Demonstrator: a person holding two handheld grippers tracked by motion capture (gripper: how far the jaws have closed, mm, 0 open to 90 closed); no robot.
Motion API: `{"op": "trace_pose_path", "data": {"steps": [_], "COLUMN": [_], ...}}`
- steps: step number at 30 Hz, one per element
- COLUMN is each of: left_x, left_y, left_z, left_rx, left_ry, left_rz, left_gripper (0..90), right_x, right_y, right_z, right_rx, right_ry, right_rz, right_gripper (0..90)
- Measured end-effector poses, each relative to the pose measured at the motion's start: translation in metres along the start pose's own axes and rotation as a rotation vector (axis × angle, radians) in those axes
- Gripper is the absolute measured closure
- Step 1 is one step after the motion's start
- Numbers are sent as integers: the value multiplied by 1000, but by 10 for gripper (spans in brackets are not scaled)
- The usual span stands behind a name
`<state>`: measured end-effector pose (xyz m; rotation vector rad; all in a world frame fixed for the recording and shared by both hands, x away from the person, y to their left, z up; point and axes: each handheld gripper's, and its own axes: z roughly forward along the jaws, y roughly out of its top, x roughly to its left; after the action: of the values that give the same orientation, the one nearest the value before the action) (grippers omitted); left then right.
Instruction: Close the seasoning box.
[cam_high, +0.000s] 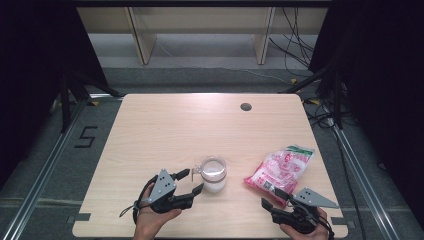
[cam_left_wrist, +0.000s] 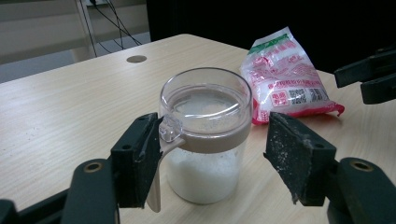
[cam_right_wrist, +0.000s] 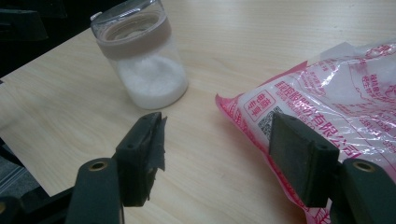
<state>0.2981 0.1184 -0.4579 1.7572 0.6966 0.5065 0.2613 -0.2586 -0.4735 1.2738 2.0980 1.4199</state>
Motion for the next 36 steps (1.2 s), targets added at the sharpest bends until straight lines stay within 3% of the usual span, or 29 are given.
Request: {"op": "trace_pose_path", "data": {"steps": [1,2,6,7,9,13,14,17,18,20,22,23,24,25,26,27,28,30,31,32,33,34,36], "left_x": [0,0,-1,-1,-3,-4,-5,-6,-5,-8,-8,-9,-8,-10,-9,-10,-11,-13,-13,-13,-15,-16,-18], "left_y": [-1,-1,-2,-3,-5,-8,-9,-11,-11,-15,-17,-19,-20,-22,-22,-23,-23,-25,-25,-26,-27,-28,-31], "left_z": [1,1,-2,-3,-3,-4,-3,-4,-4,-4,-5,-5,-5,-6,-6,-7,-7,-6,-5,-5,-6,-5,-4], "left_rx": [-6,-2,12,17,14,37,23,32,40,40,53,56,47,62,55,66,68,71,64,61,76,67,76], "left_ry": [0,6,11,16,8,12,6,12,8,0,1,2,-5,4,0,5,4,8,-4,-3,0,-7,-6], "left_rz": [-7,-2,-2,-4,-13,4,-9,-18,11,-19,4,-3,8,-16,4,-10,-11,-18,-16,6,-8,-22,-20], "left_gripper": [340,333,321,315,307,297,293,290,290,290,289,287,286,283,279,278,276,273,273,272,270,268,266], "right_x": [2,0,6,3,3,5,7,5,6,7,6,9,9,9,8,8,10,7,11,8,10,10,13], "right_y": [-1,-1,-1,-1,-1,-3,-3,-3,-3,-4,-4,-5,-5,-5,-6,-7,-8,-8,-10,-10,-11,-12,-14], "right_z": [0,1,-1,1,2,4,3,5,5,5,5,4,4,4,3,4,4,2,1,2,0,-1,-1], "right_rx": [10,-4,38,17,21,26,30,20,31,33,28,45,47,48,56,44,47,64,71,53,78,85,98], "right_ry": [0,2,12,20,25,29,27,29,41,39,27,34,34,34,42,43,45,42,39,46,38,34,47], "right_rz": [26,-9,41,-4,-16,-16,0,-33,-20,-16,-42,2,2,-7,-25,-26,-2,-43,6,-40,-14,-39,-7], "right_gripper": [363,362,361,361,360,359,359,357,356,356,354,352,351,349,349,348,347,343,340,332,328,326,321]}}
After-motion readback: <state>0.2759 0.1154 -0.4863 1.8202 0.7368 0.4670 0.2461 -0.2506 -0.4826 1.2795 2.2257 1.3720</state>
